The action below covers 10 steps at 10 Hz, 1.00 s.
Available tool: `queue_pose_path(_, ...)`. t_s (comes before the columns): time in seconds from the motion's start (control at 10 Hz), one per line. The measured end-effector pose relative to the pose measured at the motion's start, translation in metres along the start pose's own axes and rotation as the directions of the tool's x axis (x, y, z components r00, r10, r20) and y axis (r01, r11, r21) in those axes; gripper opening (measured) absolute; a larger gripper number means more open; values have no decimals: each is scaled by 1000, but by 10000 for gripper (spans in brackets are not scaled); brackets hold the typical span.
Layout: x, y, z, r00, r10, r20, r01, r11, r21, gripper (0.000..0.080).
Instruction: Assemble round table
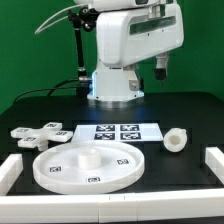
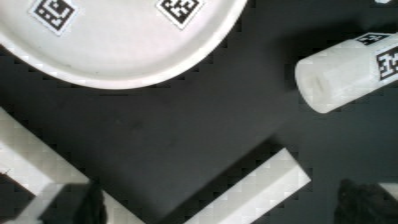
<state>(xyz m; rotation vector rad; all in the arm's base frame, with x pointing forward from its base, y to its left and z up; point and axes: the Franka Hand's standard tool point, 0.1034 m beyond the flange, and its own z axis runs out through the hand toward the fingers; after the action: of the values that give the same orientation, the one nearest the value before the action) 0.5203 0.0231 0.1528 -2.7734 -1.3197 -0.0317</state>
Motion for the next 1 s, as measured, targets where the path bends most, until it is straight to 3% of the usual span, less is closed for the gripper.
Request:
queue_pose_path(0.8, -3, 1, 2, 1000, -15, -4, 15, 1000, 8, 649)
queue_pose_path(1.0, -30, 11, 16, 997, -72, -3, 72, 997, 3, 649)
